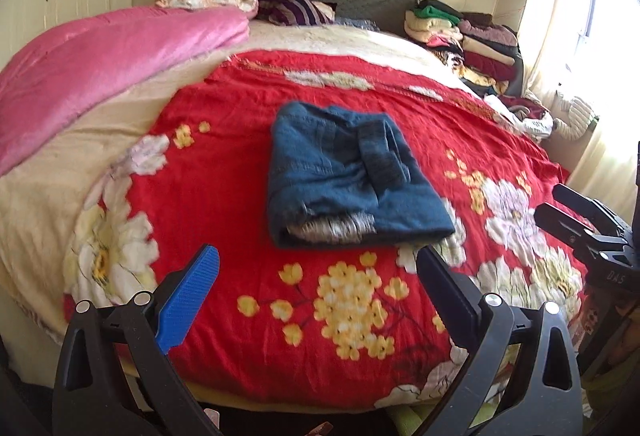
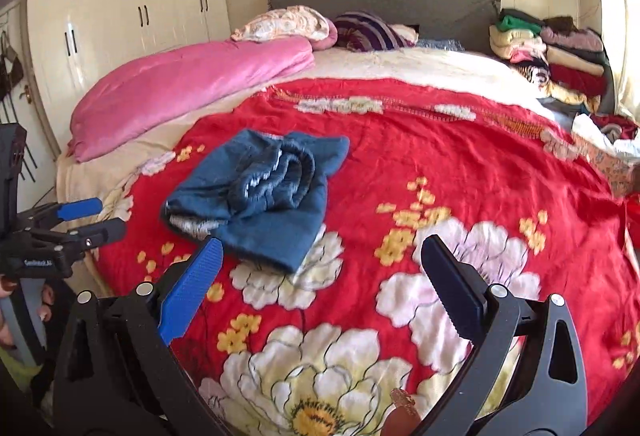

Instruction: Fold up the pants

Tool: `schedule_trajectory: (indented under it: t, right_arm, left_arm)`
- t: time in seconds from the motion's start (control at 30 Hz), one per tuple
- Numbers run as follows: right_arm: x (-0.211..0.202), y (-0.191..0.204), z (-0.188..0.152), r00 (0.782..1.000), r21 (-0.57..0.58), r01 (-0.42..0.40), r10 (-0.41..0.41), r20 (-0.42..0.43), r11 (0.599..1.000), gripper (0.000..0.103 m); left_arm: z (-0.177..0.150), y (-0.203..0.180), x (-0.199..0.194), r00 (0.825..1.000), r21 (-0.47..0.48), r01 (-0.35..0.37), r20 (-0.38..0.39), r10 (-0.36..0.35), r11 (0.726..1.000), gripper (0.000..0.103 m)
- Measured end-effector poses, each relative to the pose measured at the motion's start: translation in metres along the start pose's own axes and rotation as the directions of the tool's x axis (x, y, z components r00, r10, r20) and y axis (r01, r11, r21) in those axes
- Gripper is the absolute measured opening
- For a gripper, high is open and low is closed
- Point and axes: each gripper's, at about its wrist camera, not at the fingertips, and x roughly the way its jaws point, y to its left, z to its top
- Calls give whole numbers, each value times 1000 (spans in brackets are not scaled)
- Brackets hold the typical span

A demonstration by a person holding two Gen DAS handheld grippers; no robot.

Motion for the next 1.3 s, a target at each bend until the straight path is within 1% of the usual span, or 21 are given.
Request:
schedule_trajectory:
  t: [0.07, 0.13, 0.3, 0.47, 0.63, 1.3]
  right_arm:
    - [5, 2, -7, 1000, -4, -10, 10, -27, 1000, 94]
    - [9, 2, -11, 999, -1, 0, 0, -36, 1000, 94]
    - [21, 1, -20, 998, 12, 10, -9, -61, 1000, 94]
    - [32, 2, -25, 995, 21, 4, -2, -95, 1000, 94]
    - [30, 5, -24, 996, 10, -4, 5, -92, 1000, 94]
    - [27, 3, -21, 996, 8, 11, -10, -83, 1000, 94]
  left_arm:
    - [-4, 0, 5, 1000, -1, -7, -15, 7, 1000, 99]
    - [-7, 1, 8, 1000, -2, -9, -21, 9, 1000, 99]
    - [-11, 2, 15, 1000, -4, -20, -15, 20, 1000, 99]
    - [-13, 3, 20, 999, -8, -33, -28, 33, 999, 99]
    - [-12, 4, 21, 999, -6, -33, -31, 32, 999, 99]
    - [-12, 6, 18, 999, -27, -26, -34, 25, 999, 99]
